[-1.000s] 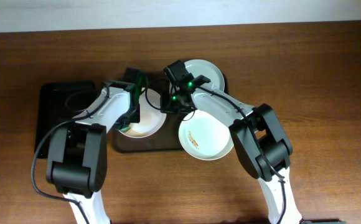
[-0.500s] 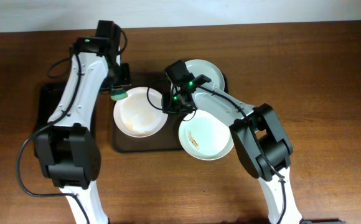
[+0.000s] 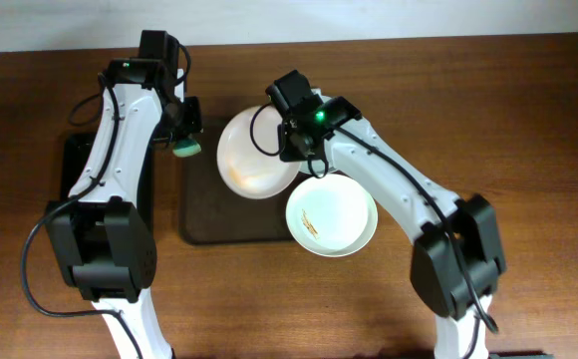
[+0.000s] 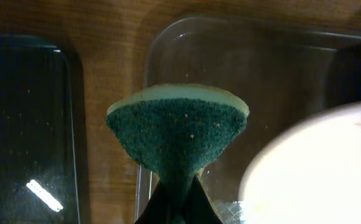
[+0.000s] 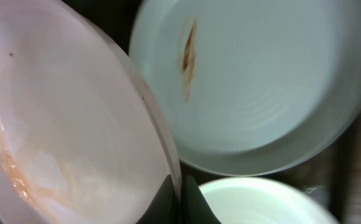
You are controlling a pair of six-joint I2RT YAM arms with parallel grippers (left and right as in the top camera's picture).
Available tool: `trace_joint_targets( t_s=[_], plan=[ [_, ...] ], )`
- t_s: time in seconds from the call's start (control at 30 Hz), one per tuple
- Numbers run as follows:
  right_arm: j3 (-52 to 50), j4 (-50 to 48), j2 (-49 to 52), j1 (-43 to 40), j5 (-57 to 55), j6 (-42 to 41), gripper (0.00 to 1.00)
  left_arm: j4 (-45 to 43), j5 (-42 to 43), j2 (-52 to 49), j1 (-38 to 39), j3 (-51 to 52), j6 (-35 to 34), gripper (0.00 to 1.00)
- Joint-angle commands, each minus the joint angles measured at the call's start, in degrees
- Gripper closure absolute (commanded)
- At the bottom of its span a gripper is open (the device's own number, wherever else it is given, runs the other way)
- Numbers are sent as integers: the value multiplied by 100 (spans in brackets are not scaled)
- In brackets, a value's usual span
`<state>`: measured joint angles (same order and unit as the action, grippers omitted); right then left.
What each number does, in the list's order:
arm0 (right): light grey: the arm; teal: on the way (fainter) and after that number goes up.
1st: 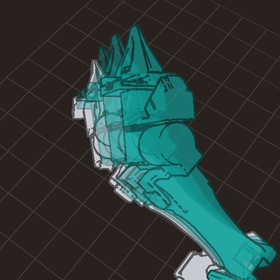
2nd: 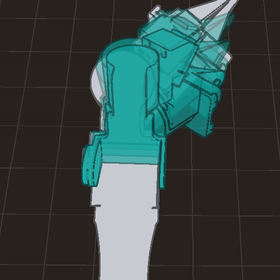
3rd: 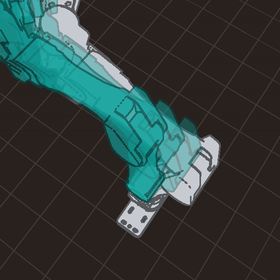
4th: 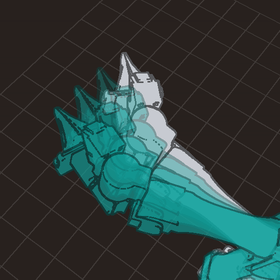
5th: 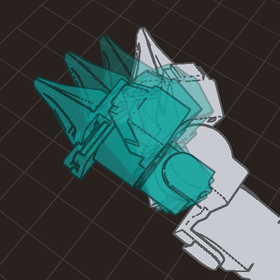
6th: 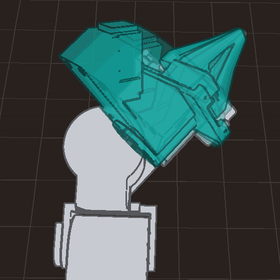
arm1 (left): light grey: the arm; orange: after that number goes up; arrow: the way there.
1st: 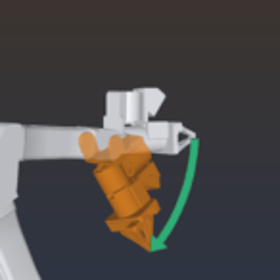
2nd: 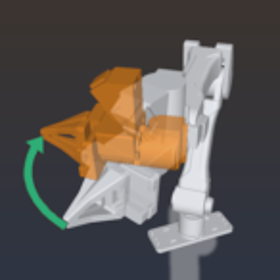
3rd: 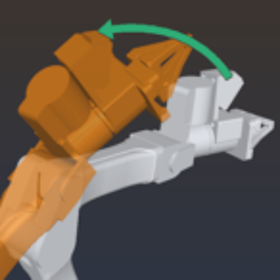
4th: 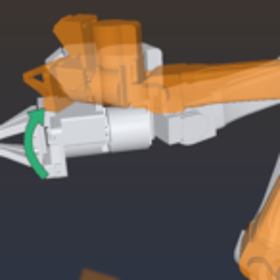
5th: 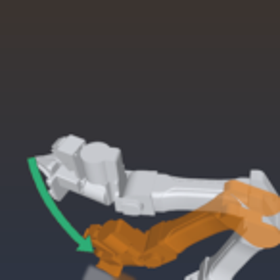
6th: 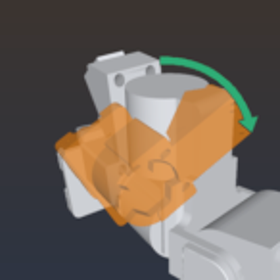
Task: Clean dirty plates on tray and stack at the side
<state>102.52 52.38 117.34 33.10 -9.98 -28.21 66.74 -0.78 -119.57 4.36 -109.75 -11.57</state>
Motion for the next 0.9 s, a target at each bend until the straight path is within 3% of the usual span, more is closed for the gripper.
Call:
trace_joint_targets(
  t_s=[0.0, 0.3, 0.57, 0.87],
  plan=[
    [114, 214, -365, 494, -1908, 96, 96, -92, 59, 31, -42, -92, 96, 99],
    [107, 319, -363, 1895, -5947, 74, 96, -125, 39, 31, -42, -92, 96, 99],
    [105, 289, -363, 2138, -7195, -103, 96, -146, 37, 31, -42, -92, 96, 99],
    [105, 284, -363, 2140, -7106, -144, 96, -157, 37, 28, -42, -92, 96, 99]
  ],
)
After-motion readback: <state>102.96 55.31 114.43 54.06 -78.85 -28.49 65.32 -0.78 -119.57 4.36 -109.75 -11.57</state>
